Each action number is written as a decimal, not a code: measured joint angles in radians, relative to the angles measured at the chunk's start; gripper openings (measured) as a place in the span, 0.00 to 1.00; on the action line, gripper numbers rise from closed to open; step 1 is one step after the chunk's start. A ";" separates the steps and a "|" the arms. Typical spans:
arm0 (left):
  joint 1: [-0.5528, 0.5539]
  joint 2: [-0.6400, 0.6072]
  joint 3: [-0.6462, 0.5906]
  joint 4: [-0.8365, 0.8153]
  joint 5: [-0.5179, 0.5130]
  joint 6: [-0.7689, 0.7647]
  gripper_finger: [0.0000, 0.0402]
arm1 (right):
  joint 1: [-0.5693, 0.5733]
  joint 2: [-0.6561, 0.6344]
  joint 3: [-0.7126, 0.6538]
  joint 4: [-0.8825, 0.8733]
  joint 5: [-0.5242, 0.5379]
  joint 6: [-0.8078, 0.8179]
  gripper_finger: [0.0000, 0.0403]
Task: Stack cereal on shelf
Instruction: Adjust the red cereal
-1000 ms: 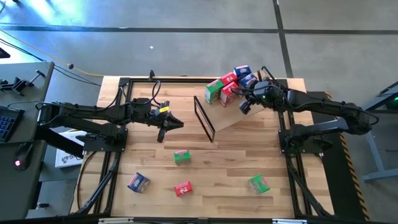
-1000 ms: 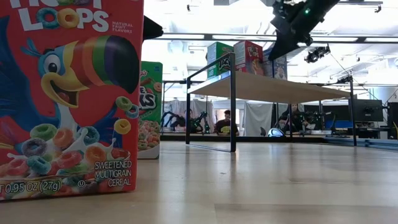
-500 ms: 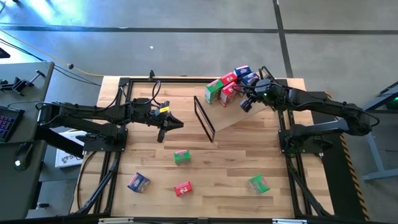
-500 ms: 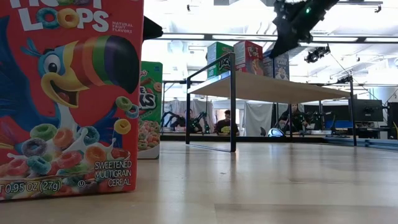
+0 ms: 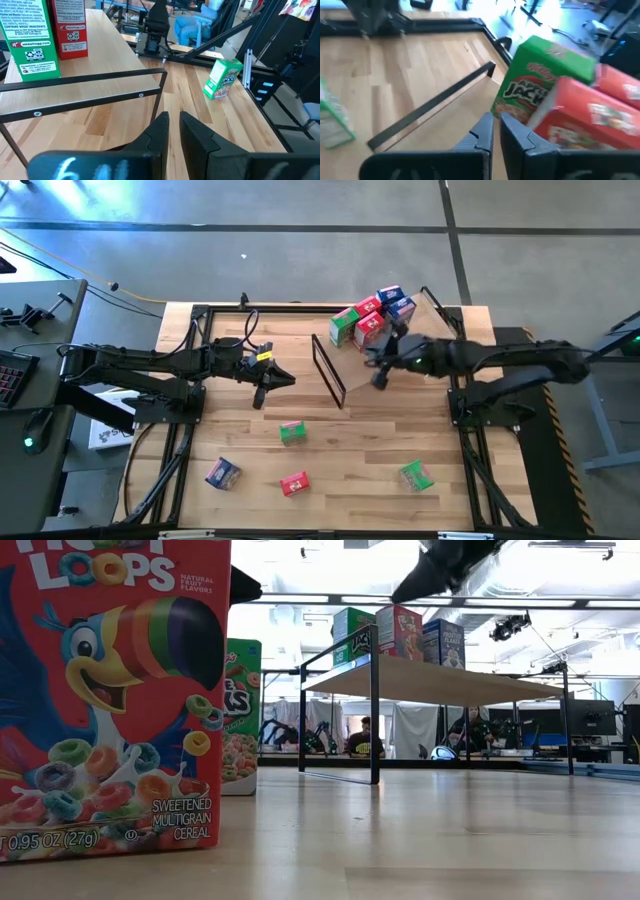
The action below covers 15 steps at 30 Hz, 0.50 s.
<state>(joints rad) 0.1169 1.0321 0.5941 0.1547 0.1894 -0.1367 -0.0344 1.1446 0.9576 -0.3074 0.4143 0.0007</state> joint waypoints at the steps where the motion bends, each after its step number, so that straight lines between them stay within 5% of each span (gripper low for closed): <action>1: 0.000 0.000 0.000 0.000 0.000 0.000 0.09 | 0.009 0.027 0.000 0.017 0.024 -0.002 0.03; 15: 0.000 0.000 0.000 -0.001 -0.003 0.003 0.09 | 0.019 0.170 0.000 0.125 0.286 0.030 0.03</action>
<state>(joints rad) 0.1169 1.0323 0.5941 0.1541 0.1867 -0.1341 -0.0153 1.3147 0.9573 -0.1827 0.7003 0.0305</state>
